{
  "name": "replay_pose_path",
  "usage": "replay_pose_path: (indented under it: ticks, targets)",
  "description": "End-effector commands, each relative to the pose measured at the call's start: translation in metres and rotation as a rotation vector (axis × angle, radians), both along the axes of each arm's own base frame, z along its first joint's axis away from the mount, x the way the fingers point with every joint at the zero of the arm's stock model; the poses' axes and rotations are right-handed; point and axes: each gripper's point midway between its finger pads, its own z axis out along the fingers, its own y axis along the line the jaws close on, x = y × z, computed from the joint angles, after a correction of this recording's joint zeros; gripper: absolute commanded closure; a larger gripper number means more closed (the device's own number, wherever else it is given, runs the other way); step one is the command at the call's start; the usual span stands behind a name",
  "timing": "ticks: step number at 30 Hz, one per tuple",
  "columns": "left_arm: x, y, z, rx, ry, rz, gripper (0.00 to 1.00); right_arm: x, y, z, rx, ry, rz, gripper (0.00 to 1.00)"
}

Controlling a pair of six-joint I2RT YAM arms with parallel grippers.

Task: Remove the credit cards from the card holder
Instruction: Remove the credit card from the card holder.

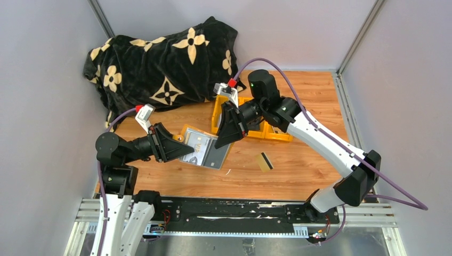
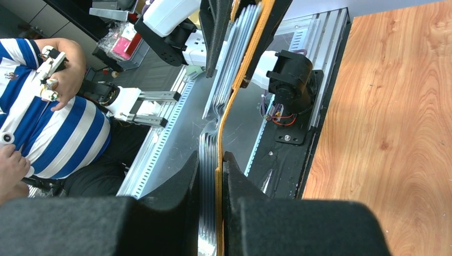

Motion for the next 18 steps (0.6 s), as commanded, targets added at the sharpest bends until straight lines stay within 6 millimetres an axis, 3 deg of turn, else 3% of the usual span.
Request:
replay_pose_path:
  ticks: [1, 7, 13, 18]
  targets:
    - [-0.007, -0.001, 0.001, 0.002, -0.010, -0.045, 0.69, 0.002, -0.009, 0.016, 0.054, -0.046, 0.016, 1.00]
    - [-0.009, -0.001, 0.005, 0.004, -0.020, -0.054, 0.70, 0.005, -0.009, 0.016, 0.052, -0.051, 0.006, 1.00]
    - [0.000, 0.000, 0.002, -0.002, -0.033, 0.009, 0.90, -0.002, -0.007, 0.015, 0.057, -0.060, 0.025, 1.00]
    - [0.006, 0.001, 0.004, -0.025, -0.036, 0.051, 0.90, -0.010, 0.000, 0.015, 0.062, -0.064, 0.058, 1.00]
